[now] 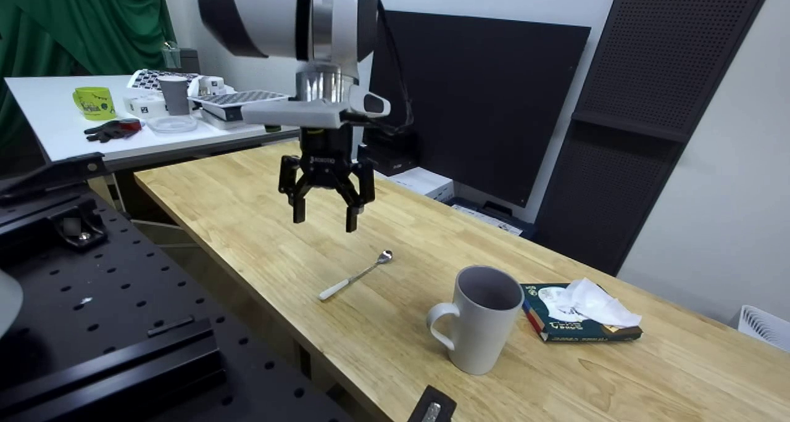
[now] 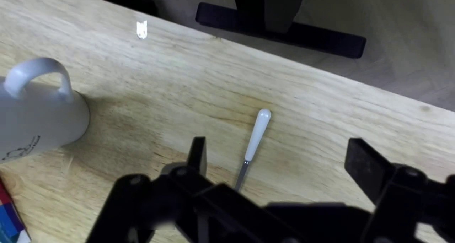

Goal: Remove the spoon from the mug cup

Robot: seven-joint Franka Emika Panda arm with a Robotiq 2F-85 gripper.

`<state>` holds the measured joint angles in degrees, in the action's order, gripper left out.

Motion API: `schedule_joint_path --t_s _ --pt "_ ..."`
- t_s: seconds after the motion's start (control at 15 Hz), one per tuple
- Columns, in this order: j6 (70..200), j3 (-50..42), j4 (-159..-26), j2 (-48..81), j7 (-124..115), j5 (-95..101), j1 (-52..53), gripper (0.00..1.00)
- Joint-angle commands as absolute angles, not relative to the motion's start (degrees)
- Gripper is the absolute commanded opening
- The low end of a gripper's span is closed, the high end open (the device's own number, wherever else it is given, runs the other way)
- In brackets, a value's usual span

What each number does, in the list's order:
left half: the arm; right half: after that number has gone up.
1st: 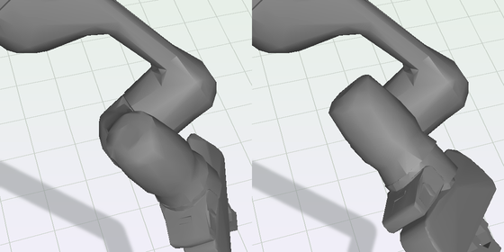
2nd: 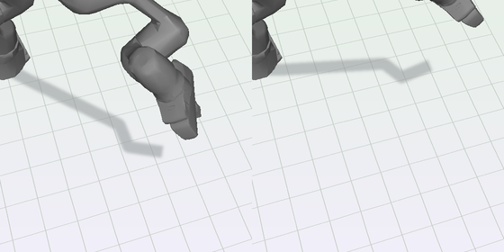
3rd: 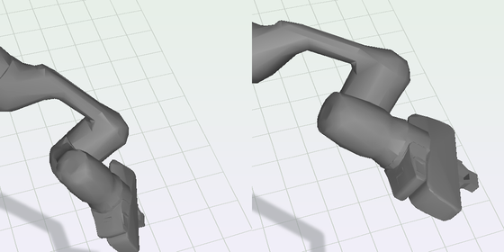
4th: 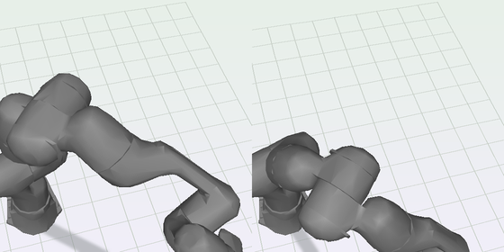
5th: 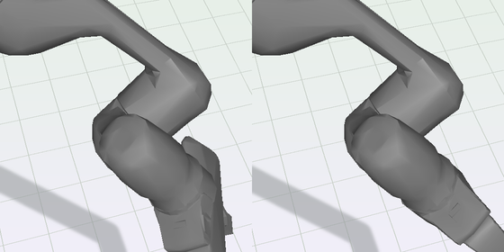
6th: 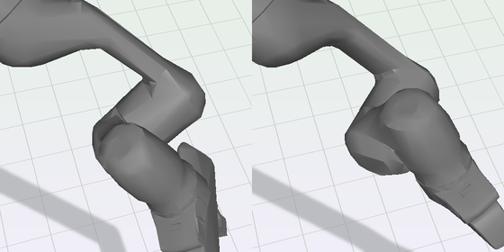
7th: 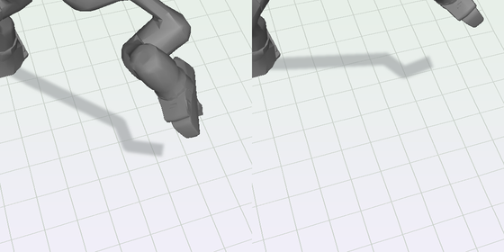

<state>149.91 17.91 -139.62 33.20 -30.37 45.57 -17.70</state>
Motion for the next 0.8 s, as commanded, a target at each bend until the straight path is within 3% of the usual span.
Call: schedule_joint_path --t_s 0.0,0.07,0.2,0.73 --pt "138.67 27.79 -138.12 27.72 -19.47 29.21 -25.72 1.0" --pt "135.56 28.8 -137.04 26.89 -18.27 26.6 -25.89 1.0" --pt "139.82 16.67 -138.04 24.27 -12.3 19.41 -13.13 1.0" --pt "137.79 15.44 -137.67 23.15 -8.43 15.18 -10.37 1.0"
